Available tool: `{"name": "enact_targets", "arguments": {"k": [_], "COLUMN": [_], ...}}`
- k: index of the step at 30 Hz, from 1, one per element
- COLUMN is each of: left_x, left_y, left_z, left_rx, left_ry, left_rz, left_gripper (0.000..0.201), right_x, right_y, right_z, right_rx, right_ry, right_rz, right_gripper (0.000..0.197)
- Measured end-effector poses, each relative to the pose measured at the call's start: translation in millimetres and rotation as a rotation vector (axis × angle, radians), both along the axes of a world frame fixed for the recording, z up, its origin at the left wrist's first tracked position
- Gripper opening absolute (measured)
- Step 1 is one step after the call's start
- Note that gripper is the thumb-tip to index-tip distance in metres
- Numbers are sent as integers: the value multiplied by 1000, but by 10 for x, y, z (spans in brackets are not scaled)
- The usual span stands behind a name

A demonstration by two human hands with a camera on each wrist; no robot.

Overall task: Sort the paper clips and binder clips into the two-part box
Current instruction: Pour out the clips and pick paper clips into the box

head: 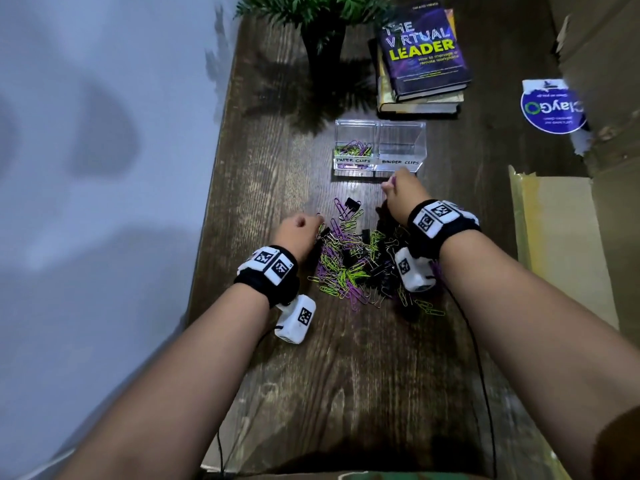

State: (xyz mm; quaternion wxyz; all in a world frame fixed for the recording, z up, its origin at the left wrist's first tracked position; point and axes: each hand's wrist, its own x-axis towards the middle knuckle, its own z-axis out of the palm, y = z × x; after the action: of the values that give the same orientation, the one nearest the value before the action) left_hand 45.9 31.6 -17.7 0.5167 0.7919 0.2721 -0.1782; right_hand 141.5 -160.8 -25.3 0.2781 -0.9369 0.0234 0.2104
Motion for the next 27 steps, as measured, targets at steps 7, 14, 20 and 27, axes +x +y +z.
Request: {"name": "enact_targets", "arguments": {"k": [7,14,20,27], "left_x": [-125,-336,-340,-292], "left_y": [-56,77,41,56], "left_z": [-83,-79,-188,-198], "left_rx": [243,431,607,639], "left_ry": [1,-109,-218,-274], "left_rz": [-226,-563,-875,-927], "left_gripper": [29,18,34,23], "right_x": [-220,-410,-414,-493], "right_y": [97,320,450,631], "right_z": [131,191,70,-13], "right_rx": [733,968,67,-190], "right_ry": [347,574,222,108], "right_rz": [-391,-515,98,262], "right_gripper": [24,23,26,22]}}
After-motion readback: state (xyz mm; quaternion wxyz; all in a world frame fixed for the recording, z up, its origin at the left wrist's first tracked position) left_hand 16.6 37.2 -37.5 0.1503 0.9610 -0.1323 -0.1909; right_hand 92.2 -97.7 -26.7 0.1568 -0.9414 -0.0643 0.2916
